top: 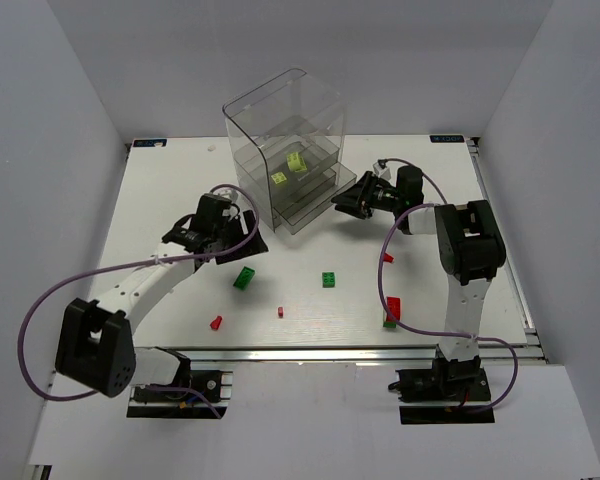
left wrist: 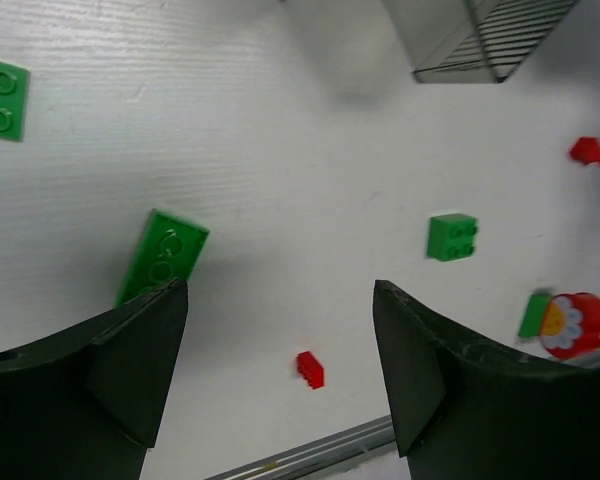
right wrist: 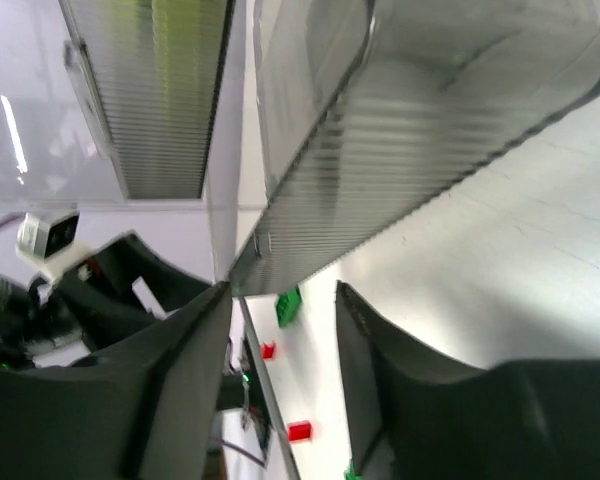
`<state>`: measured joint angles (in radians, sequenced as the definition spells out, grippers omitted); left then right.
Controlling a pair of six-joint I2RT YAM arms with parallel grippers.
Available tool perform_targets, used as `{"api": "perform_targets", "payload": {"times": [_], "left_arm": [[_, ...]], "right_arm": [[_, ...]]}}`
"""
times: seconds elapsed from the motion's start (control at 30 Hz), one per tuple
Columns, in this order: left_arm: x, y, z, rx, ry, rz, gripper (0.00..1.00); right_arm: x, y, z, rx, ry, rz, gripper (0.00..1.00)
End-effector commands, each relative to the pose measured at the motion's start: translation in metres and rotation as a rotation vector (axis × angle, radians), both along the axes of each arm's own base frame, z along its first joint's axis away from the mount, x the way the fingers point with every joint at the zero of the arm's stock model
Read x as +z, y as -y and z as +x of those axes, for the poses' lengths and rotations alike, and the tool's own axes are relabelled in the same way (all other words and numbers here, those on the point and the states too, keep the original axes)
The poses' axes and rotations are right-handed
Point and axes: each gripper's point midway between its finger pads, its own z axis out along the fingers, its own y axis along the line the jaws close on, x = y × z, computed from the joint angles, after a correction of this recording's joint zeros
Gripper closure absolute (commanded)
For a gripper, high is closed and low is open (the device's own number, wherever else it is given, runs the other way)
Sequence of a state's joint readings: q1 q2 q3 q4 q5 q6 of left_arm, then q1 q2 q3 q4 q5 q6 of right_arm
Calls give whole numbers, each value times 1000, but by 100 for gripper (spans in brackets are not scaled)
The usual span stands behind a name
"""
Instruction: Sort the legos into containers by color
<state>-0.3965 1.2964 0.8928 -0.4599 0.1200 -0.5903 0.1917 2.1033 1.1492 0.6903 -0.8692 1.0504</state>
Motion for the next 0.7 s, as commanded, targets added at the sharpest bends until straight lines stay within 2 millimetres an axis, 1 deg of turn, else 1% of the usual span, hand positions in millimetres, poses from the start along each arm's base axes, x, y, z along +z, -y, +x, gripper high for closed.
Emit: {"api": "perform_targets", "payload": {"times": [0.0, 0.03, 0.07, 0.1, 0.13, 0.17, 0.2, 0.23, 0.27, 0.3, 0.33, 0.37, 0.4, 0.43, 0.47, 0.5, 0.53, 0.6, 0.63, 0.67], "left_arm": [[-4, -9, 2, -56, -25, 115, 16], [-9, -12, 3, -52, -36, 153, 16], [-20, -16, 0, -58, -76, 189, 16], [-23, -18, 2, -55, -88, 207, 15], [-24, -21, 5, -43, -85, 245, 16], [-28, -24, 4, -44, -101, 266, 16], [-35, -26, 4, -41, -121, 288, 16], [-37, -25, 3, -50, -124, 306, 16], [-41, -26, 2, -54, -130, 329, 17], [-49, -28, 2, -52, -149, 352, 17], [-53, -29, 0, -58, -162, 374, 17], [-55, -29, 1, -56, -161, 401, 17], [-58, -32, 1, -51, -166, 417, 17], [-63, -30, 0, -62, -175, 433, 18], [-65, -32, 2, -54, -170, 447, 19], [-67, -29, 2, -65, -168, 455, 19], [-72, -26, 1, -79, -175, 467, 20], [-74, -26, 3, -79, -174, 494, 22], [-81, -25, 3, -84, -187, 513, 23], [-82, -26, 3, -82, -194, 525, 23]], "right_arm": [[19, 1, -3, 76, 109, -13, 47], [21, 3, -4, 85, 123, -21, 42], [20, 4, -9, 109, 105, -33, 39], [23, 5, -11, 129, 157, -61, 38], [22, 10, -12, 134, 163, -79, 37], [19, 13, -18, 145, 133, -96, 37], [24, 14, -21, 169, 199, -121, 36], [26, 21, -20, 171, 215, -134, 36], [23, 24, -28, 193, 187, -149, 36], [34, 24, -28, 213, 228, -159, 37], [34, 33, -25, 232, 305, -193, 37], [38, 33, -27, 255, 335, -209, 37], [35, 37, -36, 275, 296, -231, 38], [41, 43, -31, 285, 373, -261, 38], [43, 47, -32, 286, 384, -273, 38], [47, 48, -35, 291, 395, -281, 38], [49, 53, -34, 285, 413, -289, 38], [59, 56, -34, 277, 444, -299, 38], [62, 57, -34, 275, 453, -300, 38], [65, 58, -34, 271, 461, -302, 38]]}}
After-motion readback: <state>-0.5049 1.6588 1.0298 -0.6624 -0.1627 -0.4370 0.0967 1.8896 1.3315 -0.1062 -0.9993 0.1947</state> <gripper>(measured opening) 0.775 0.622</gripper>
